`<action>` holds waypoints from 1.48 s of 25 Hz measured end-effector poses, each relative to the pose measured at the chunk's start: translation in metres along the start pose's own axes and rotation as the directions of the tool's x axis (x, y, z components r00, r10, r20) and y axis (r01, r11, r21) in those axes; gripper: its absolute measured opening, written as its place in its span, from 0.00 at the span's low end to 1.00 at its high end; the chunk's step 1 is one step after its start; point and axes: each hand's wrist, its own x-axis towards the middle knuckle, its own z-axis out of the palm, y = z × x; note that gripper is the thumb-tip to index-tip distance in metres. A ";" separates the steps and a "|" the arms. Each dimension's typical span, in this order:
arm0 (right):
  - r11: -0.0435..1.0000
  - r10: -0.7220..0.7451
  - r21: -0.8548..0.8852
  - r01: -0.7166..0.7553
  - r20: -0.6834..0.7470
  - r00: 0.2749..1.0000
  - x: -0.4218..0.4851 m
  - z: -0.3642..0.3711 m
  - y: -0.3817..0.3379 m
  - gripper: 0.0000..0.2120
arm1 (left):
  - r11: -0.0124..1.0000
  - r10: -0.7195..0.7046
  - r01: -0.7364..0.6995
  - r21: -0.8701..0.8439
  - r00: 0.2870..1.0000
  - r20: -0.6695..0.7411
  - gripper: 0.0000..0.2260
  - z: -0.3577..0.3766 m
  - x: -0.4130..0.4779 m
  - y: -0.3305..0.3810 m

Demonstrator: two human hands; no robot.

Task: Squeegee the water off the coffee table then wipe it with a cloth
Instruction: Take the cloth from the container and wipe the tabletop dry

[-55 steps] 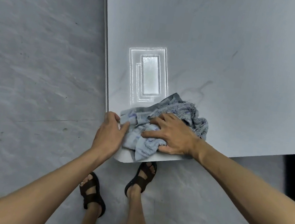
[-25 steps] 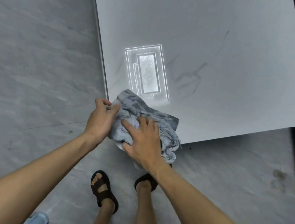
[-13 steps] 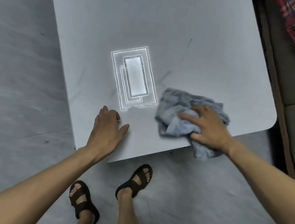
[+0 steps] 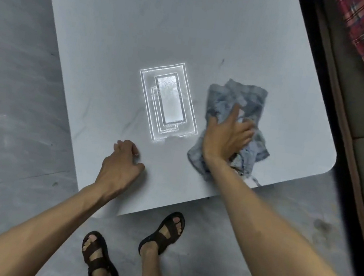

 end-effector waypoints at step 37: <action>0.902 -0.363 -0.150 0.405 0.244 0.899 -0.018 -0.062 0.127 0.31 | 0.943 -0.227 0.205 -0.263 0.972 -0.056 0.15 -0.021 -0.071 -0.090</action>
